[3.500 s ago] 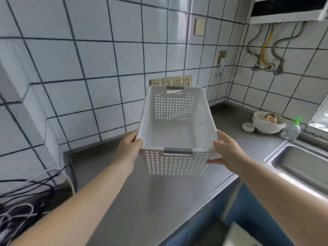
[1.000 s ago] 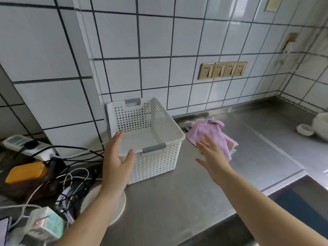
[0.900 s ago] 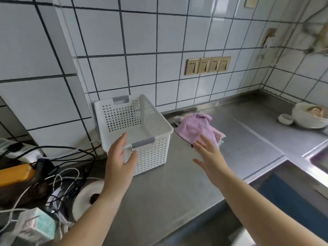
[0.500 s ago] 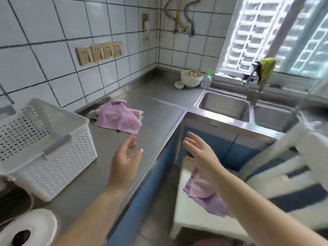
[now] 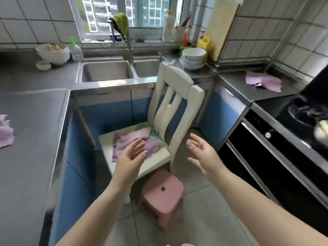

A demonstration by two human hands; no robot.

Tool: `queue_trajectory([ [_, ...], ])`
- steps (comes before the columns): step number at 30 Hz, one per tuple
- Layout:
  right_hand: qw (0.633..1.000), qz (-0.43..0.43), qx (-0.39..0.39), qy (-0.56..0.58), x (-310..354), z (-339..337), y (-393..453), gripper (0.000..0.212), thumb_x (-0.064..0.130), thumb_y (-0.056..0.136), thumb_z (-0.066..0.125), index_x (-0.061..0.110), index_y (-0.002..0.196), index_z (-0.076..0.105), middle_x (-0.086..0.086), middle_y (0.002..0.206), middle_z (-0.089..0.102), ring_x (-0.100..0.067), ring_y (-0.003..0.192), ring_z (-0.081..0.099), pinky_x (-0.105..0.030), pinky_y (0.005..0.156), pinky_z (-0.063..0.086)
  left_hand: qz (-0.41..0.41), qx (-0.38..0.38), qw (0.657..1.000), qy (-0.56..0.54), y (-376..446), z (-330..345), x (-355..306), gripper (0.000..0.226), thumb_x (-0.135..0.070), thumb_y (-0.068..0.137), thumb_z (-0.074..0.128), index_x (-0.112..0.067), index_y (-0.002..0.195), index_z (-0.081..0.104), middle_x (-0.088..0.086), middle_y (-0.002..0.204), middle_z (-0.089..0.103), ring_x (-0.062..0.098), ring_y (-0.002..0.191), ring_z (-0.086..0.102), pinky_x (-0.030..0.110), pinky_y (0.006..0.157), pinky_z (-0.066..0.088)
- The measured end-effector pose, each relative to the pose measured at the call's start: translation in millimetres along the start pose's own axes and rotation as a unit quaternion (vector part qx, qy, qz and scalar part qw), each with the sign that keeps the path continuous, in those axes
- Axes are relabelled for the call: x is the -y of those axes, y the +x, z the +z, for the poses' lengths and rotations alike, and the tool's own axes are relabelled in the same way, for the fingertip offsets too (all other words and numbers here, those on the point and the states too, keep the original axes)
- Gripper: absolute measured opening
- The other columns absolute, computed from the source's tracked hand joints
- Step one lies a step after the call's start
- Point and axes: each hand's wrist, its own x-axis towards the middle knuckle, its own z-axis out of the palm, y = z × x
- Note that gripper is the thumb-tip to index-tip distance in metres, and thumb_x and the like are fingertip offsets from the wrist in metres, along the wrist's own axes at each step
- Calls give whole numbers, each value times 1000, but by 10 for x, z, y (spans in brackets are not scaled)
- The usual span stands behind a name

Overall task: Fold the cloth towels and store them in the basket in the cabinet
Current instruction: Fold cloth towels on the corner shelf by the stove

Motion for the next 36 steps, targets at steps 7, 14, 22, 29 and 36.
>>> queue_trajectory([
  [7,993,13,-114,39,-219,-1058,-358,49,22,95,53,20,141,38,0,136,47,-8,115,47,-42,106,39,-18,121,992,-2,41,1095,28,40,-5,93,55,-22,128,49,-2,126,58,9,115,55,29,100,43],
  [14,984,13,-169,56,-344,-2354,-209,50,26,95,53,22,142,37,4,135,48,-6,115,49,-42,106,40,-38,173,984,-3,290,2473,100,33,-10,92,58,-27,120,57,-5,122,62,2,107,59,20,85,46],
  [22,985,-4,-157,67,-128,-3542,307,48,26,95,53,24,141,38,7,129,50,-5,113,49,-39,106,40,-43,171,984,4,677,3711,-40,37,-15,92,59,-25,127,55,-8,121,62,2,107,59,25,90,47],
  [29,986,3,-135,96,51,-4015,958,49,23,95,53,21,141,38,4,127,50,-7,113,48,-42,107,38,-47,139,989,24,1192,4135,-57,36,-22,90,61,-30,125,55,-12,121,63,5,113,58,30,95,47],
  [36,988,-3,-129,83,235,-4288,1875,49,22,95,53,22,142,38,5,128,49,-5,111,49,-41,107,38,-40,148,988,23,2076,4567,-81,34,-24,91,60,-33,124,55,-13,122,62,4,113,57,31,98,46],
])
